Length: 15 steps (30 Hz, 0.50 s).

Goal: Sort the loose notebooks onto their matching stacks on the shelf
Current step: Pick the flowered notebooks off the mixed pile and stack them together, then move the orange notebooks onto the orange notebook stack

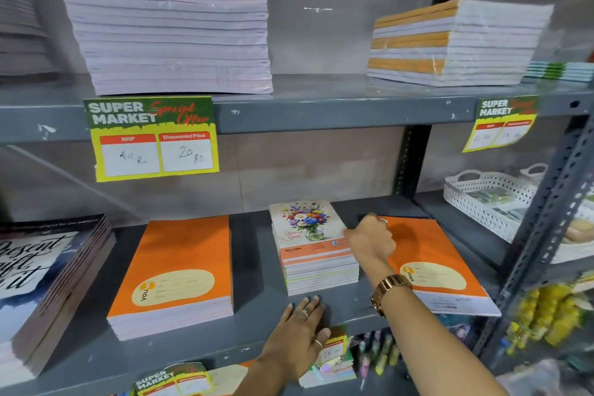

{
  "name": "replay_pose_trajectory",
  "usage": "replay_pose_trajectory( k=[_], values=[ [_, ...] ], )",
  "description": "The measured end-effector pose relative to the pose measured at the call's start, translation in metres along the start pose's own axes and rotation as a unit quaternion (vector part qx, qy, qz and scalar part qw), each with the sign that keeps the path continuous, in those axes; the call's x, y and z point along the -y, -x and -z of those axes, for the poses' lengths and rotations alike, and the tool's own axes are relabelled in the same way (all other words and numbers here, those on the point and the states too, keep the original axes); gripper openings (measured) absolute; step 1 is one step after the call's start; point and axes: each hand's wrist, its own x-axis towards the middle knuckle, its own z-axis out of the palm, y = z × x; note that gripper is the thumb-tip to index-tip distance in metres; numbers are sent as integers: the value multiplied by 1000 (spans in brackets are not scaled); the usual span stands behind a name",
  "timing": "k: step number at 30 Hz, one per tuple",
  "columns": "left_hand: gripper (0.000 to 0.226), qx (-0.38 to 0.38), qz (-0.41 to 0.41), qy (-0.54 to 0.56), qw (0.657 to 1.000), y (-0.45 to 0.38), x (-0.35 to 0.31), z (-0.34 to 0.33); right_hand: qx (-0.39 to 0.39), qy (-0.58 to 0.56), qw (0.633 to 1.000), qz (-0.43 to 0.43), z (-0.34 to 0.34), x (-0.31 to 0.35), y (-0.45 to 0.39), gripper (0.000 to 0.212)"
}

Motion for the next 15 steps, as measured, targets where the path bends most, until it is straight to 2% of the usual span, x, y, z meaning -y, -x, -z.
replay_pose_trajectory(
  k=[4, 10, 15],
  values=[
    [55, -6, -18, 37, 999, -15, -16, -1, -13, 7, 1000, -9, 17, -22, -10, 47],
    [55, -3, -49, 42, 998, -47, -48, -5, 1, 20, 997, -79, 42, -85, -28, 31],
    [55, -11, -67, 33, 997, -70, -76, -10, 15, 51, 989, -135, 53, -134, -42, 33]
  ],
)
